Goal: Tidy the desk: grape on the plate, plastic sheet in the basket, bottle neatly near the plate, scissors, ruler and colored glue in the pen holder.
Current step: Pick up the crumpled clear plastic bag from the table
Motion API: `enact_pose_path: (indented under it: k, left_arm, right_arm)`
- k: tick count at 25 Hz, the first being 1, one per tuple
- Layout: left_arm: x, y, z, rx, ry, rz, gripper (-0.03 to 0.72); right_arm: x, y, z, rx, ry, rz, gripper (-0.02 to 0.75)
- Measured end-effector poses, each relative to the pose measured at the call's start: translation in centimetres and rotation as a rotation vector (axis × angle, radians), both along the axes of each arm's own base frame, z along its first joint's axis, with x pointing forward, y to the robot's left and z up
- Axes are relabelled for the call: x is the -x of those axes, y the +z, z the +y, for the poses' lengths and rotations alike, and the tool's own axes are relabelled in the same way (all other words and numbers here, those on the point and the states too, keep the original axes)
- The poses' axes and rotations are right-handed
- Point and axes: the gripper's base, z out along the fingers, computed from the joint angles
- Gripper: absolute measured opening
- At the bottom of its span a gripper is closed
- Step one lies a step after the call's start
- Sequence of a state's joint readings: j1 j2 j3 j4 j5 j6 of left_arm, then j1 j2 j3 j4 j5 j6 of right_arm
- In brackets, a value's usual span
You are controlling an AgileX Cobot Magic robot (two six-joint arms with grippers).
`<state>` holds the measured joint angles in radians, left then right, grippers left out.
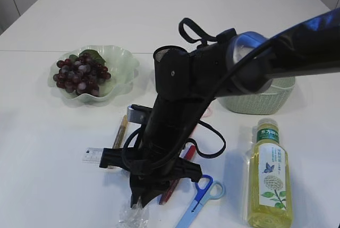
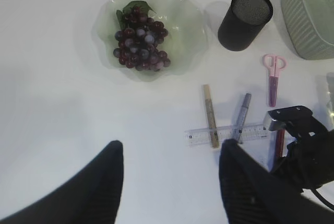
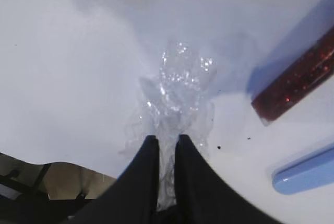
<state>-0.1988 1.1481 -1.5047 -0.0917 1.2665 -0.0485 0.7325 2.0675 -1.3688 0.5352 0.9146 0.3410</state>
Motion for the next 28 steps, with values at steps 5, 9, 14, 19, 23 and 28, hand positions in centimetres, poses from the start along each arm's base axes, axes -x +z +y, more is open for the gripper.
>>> enact_pose_path:
  k: [5, 9, 14, 19, 23, 28]
  left_arm:
    - [0.0, 0.0, 0.1, -0.006, 0.003, -0.001, 0.426]
    - [0.0, 0.0, 0.1, -0.006, 0.003, -0.001, 0.426]
    - [0.0, 0.0, 0.1, -0.006, 0.003, -0.001, 0.426]
    - [0.0, 0.0, 0.1, -0.008, 0.004, -0.002, 0.426]
    - [0.0, 0.0, 0.1, -0.01, 0.005, -0.002, 0.426]
    - [0.0, 0.0, 0.1, -0.01, 0.005, -0.002, 0.426]
  right_arm:
    - [-0.3, 0.9, 0.3, -0.015, 0.009, -0.015, 0.092]
    - [-0.4, 1.0, 0.3, -0.007, 0.02, -0.024, 0.092]
    - [-0.4, 1.7, 0.1, 0.006, 0.046, -0.037, 0.091]
    - [-0.4, 2.9, -0.2, 0.049, 0.111, -0.034, 0.091]
    - [-0.8, 4.3, -0.4, 0.091, 0.162, -0.059, 0.091]
    - [-2.0, 7.0, -0.4, 0.149, 0.207, -0.155, 0.091]
